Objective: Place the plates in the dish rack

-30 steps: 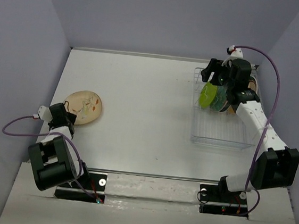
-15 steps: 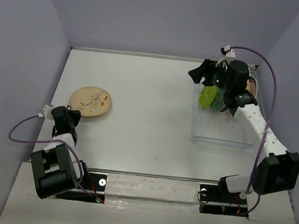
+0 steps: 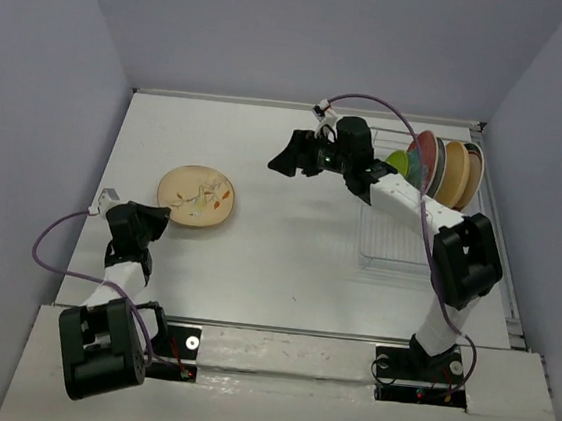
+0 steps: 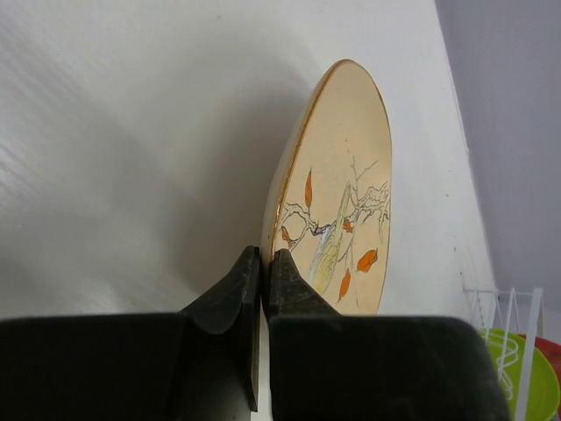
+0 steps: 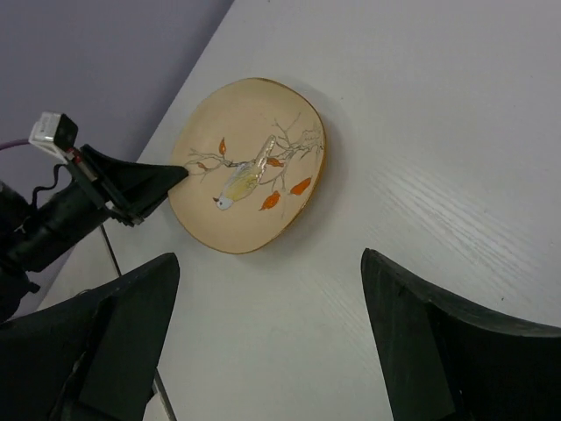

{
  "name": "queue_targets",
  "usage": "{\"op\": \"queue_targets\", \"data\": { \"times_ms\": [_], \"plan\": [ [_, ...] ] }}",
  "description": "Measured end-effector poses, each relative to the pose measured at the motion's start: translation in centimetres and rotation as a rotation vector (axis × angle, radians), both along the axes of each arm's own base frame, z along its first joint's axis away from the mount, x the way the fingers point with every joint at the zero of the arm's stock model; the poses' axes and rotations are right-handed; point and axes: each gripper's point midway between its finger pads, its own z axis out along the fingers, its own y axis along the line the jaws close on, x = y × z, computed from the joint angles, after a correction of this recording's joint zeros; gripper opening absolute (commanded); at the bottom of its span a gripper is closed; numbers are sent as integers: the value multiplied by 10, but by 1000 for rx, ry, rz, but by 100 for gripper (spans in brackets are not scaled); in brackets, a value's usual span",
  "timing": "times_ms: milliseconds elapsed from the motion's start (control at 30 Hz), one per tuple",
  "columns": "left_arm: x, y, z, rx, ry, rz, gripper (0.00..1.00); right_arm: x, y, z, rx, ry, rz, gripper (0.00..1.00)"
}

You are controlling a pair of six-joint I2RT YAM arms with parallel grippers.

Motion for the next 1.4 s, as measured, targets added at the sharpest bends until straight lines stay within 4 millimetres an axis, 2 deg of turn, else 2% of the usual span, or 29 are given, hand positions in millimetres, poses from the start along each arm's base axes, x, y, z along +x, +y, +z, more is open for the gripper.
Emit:
{"op": "queue_targets", "data": {
  "times_ms": [133,300,533,733,800,833,900,933,967,1033,1067,1100,1167,1200,1267,1300,1333,1367,1400],
  "plan": [
    [1,-10,17,-7,-59,-52,6,11,17,-36,-14,94,13,91],
    [0,-25,35,-16,-124,-133,6,8,33,-58,-24,153,37,91],
    [-5,-57,55,-36,-194,-287,6,-4,57,-63,-12,177,98,90],
    [-11,-89,73,-50,-257,-444,6,-6,60,-72,-12,209,109,84],
    [-12,-96,82,-46,-285,-483,5,-7,61,-71,-8,210,119,71],
    [-12,-98,89,-42,-306,-500,5,-9,61,-70,-1,212,131,49],
    [-11,-100,96,-36,-328,-516,5,-12,62,-70,6,219,148,17],
    [-10,-101,100,-33,-342,-525,6,-17,64,-69,30,217,170,7],
    [-8,-100,102,-9,-350,-526,6,-20,63,-68,40,215,182,7],
    [-7,-98,100,-26,-338,-523,26,-29,57,-60,82,241,202,7],
    [-8,-101,103,-37,-340,-541,43,-32,56,-56,89,245,206,7],
    [-7,-103,106,-39,-346,-555,52,-36,53,-50,97,240,209,7],
    [-4,-108,120,-43,-374,-583,68,-38,47,-39,105,209,198,7],
    [-3,-110,130,-39,-396,-603,80,-38,43,-32,106,191,186,7],
    [-1,-113,151,-14,-450,-629,88,-41,34,-23,103,174,170,7],
    [2,-114,171,13,-504,-645,92,-40,26,-17,100,162,156,7],
    [2,-116,176,22,-518,-653,92,-37,18,-11,96,151,137,7],
    [2,-117,187,41,-546,-665,98,-34,12,-8,93,141,121,7],
    [2,-119,190,48,-557,-673,99,-24,-4,-1,79,120,63,7]
  ]
}}
